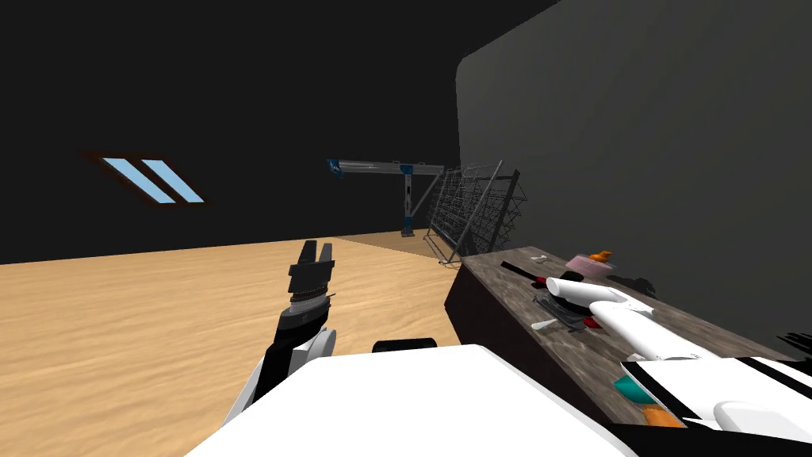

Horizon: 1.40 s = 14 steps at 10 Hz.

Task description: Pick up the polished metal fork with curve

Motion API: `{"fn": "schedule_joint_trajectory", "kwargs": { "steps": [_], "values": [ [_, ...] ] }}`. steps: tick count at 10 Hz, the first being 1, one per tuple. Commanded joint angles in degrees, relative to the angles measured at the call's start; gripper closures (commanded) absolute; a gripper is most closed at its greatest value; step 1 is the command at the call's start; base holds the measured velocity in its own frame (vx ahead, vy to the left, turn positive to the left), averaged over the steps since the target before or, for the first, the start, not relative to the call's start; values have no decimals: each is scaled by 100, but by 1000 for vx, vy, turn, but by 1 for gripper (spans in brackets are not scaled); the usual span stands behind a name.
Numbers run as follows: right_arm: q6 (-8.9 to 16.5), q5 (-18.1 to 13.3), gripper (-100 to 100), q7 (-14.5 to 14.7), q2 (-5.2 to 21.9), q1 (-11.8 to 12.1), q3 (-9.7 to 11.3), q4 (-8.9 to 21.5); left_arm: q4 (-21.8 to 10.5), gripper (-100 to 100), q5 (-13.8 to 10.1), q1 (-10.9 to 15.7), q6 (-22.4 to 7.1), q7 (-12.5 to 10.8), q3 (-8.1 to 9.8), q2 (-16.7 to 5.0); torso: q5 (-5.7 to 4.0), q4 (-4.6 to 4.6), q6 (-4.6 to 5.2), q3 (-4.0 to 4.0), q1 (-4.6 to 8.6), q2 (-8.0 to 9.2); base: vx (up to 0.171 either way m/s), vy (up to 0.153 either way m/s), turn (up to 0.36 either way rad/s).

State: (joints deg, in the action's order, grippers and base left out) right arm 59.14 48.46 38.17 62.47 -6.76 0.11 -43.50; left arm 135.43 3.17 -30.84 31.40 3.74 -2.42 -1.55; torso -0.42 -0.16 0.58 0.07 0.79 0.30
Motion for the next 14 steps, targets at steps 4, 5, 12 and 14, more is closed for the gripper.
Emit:
{"fn": "schedule_joint_trajectory", "kwargs": {
  "steps": [4, 5, 12, 14],
  "values": [
    [-164, 144, -100, 82, 100, -302, 91, 871, 0, 0, 0, 1, 0, 0, 0, 0, 3, 5, -17, 3, -17, 2, -80, 38, 163],
    [-151, 149, -100, 127, 115, -367, 95, 843, 0, 0, 0, 0, 0, 0, 0, 0, 2, 3, -15, -3, -8, -9, -12, 6, -11],
    [17, 5, 100, -21, 14, -91, -8, 574, 0, 0, 0, 0, 0, 0, 0, 0, 0, -1, -5, -10, 3, -19, 19, -9, -43],
    [198, -135, 100, -123, -72, 352, -106, -86, 1, 0, 0, -3, 1, 0, 1, -1, -8, -13, 9, -34, 31, -58, 172, -82, -380]
  ]
}}
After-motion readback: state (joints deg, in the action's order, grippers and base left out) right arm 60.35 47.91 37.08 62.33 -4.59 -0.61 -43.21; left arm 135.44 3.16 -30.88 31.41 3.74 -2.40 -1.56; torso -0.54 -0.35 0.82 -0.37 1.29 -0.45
